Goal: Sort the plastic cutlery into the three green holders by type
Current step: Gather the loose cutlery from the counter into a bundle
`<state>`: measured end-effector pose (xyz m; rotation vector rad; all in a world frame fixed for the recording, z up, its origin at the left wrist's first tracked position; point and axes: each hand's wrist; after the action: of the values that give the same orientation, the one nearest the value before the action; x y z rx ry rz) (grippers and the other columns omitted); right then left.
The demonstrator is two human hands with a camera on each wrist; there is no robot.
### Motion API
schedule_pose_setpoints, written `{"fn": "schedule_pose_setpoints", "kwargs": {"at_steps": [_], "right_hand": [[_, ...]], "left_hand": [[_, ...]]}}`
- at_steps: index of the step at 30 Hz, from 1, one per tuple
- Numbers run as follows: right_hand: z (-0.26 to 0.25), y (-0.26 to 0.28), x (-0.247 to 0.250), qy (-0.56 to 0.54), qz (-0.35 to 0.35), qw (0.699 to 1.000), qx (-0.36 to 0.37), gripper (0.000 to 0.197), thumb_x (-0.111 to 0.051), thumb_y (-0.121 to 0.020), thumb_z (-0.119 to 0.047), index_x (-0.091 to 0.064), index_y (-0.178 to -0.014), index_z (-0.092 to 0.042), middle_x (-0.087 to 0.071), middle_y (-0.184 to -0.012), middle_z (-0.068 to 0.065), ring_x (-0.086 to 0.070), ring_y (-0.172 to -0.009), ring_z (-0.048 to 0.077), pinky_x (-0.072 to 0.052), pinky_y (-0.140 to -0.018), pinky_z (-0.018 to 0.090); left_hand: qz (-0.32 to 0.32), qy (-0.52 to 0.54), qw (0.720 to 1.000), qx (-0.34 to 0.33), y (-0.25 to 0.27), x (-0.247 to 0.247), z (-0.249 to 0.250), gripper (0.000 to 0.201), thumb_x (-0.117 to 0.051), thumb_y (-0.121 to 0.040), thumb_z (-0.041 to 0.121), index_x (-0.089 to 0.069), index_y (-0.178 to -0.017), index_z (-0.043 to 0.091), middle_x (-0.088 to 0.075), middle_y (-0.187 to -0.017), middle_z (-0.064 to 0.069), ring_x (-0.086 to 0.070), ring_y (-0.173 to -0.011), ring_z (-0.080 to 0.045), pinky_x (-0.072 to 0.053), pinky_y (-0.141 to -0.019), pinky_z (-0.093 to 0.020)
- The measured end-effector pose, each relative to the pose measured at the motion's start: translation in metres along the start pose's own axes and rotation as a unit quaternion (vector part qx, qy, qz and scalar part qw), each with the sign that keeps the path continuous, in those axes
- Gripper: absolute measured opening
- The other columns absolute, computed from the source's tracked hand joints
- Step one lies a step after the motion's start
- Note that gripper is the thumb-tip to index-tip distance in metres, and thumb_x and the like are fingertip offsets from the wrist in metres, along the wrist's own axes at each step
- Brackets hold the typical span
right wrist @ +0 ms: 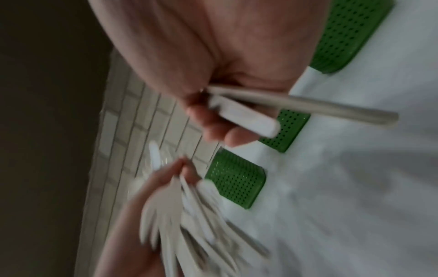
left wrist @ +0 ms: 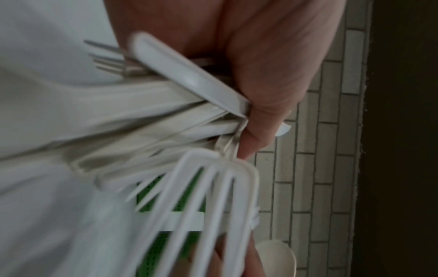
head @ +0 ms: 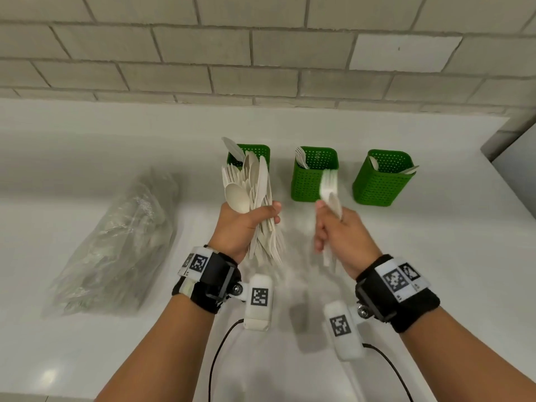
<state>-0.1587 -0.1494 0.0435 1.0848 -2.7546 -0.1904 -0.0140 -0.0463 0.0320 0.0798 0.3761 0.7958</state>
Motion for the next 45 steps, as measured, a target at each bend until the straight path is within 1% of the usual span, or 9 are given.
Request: {"fn": "schedule_pose_setpoints", "kwargs": {"at_steps": [3,7,11,19,23,27,34,38,45], "right_hand": [[-0.003,-0.004,-0.001,-0.017,-0.036,0.999,0.001,0.026,-0.061,-0.093,-0.032,-0.063,-0.082,-0.008,-0.043,-0.050,-0.003,-0.038,-0.043,0.010,-0.035,-0.042,0.021],[0.006,-0.006,-0.011,0.025,-0.084,0.995,0.039,0.017,-0.079,-0.078,-0.015,-0.072,-0.087,-0.002,-0.069,-0.085,0.024,-0.065,-0.077,0.020,-0.053,-0.077,0.036],[0.014,-0.008,-0.010,-0.005,-0.048,0.999,0.016,0.009,-0.072,-0.084,-0.008,-0.076,-0.091,-0.005,-0.075,-0.095,0.006,-0.070,-0.092,0.012,-0.053,-0.086,0.030],[0.007,-0.006,-0.022,-0.076,-0.010,0.997,0.005,0.013,-0.068,-0.089,-0.015,-0.073,-0.085,-0.003,-0.046,-0.044,-0.011,-0.039,-0.038,0.002,-0.032,-0.040,0.012],[0.001,-0.012,-0.021,-0.071,0.005,0.997,0.010,0.020,-0.062,-0.094,-0.022,-0.068,-0.078,-0.011,-0.055,-0.055,0.000,-0.041,-0.045,0.008,-0.035,-0.043,0.015],[-0.007,-0.022,-0.007,-0.076,0.078,0.994,0.030,0.019,-0.048,-0.101,-0.026,-0.053,-0.086,-0.016,-0.047,-0.050,-0.003,-0.042,-0.044,0.012,-0.036,-0.047,0.027],[-0.005,-0.003,-0.003,0.111,-0.149,0.966,0.180,0.052,-0.068,-0.074,0.013,-0.069,-0.084,-0.039,-0.041,-0.053,-0.012,-0.035,-0.048,0.004,-0.034,-0.053,0.018],[-0.005,-0.002,-0.008,0.119,-0.147,0.954,0.232,0.019,-0.071,-0.077,-0.012,-0.077,-0.091,-0.024,-0.065,-0.081,0.004,-0.062,-0.073,0.023,-0.053,-0.068,0.040],[-0.015,-0.005,0.002,0.081,-0.002,0.968,0.238,0.024,-0.075,-0.081,-0.018,-0.058,-0.064,-0.023,-0.049,-0.064,-0.009,-0.044,-0.056,0.003,-0.037,-0.057,0.016]], "left_hand": [[-0.003,-0.001,1.000,0.002,0.002,-0.002,-0.002,0.018,-0.077,-0.075,-0.003,-0.069,-0.090,0.002,-0.071,-0.082,-0.014,-0.068,-0.074,-0.030,-0.054,-0.078,-0.042],[-0.041,0.007,0.999,0.013,0.007,-0.010,-0.002,0.028,-0.072,-0.077,-0.008,-0.068,-0.104,-0.005,-0.070,-0.104,-0.027,-0.069,-0.097,-0.039,-0.056,-0.082,-0.048],[-0.045,0.019,0.998,0.039,0.005,-0.004,-0.006,0.031,-0.065,-0.079,-0.013,-0.067,-0.108,-0.003,-0.067,-0.108,-0.030,-0.066,-0.101,-0.044,-0.054,-0.086,-0.057],[-0.087,0.016,0.995,0.043,0.005,0.000,-0.003,0.045,-0.070,-0.073,-0.006,-0.064,-0.118,-0.002,-0.065,-0.116,-0.029,-0.063,-0.109,-0.043,-0.047,-0.095,-0.062],[-0.079,0.006,0.996,0.052,0.004,0.001,-0.007,0.046,-0.075,-0.068,0.000,-0.064,-0.113,-0.004,-0.064,-0.109,-0.035,-0.062,-0.103,-0.050,-0.047,-0.093,-0.065],[-0.008,0.009,0.998,0.057,0.003,0.006,-0.008,0.023,-0.072,-0.072,-0.008,-0.069,-0.089,0.007,-0.068,-0.084,-0.016,-0.066,-0.086,-0.035,-0.054,-0.085,-0.052],[-0.110,0.084,0.986,0.098,0.001,0.009,0.004,0.034,-0.069,-0.076,-0.005,-0.065,-0.109,0.003,-0.069,-0.093,-0.020,-0.068,-0.082,-0.031,-0.055,-0.068,-0.040],[-0.151,0.113,0.976,0.113,0.000,0.013,0.005,0.016,-0.063,-0.079,-0.001,-0.060,-0.095,-0.001,-0.063,-0.072,-0.015,-0.064,-0.069,-0.027,-0.053,-0.065,-0.036],[-0.073,0.129,0.982,0.120,-0.004,0.020,0.005,0.029,-0.070,-0.068,0.004,-0.064,-0.097,0.002,-0.063,-0.071,-0.009,-0.063,-0.062,-0.019,-0.055,-0.063,-0.030]]}}
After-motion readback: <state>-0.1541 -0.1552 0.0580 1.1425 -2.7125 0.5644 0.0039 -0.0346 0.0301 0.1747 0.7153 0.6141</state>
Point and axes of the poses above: each hand's wrist, its own y-axis away from the middle knuckle, its own x-axis out of the back of the hand, z = x × y
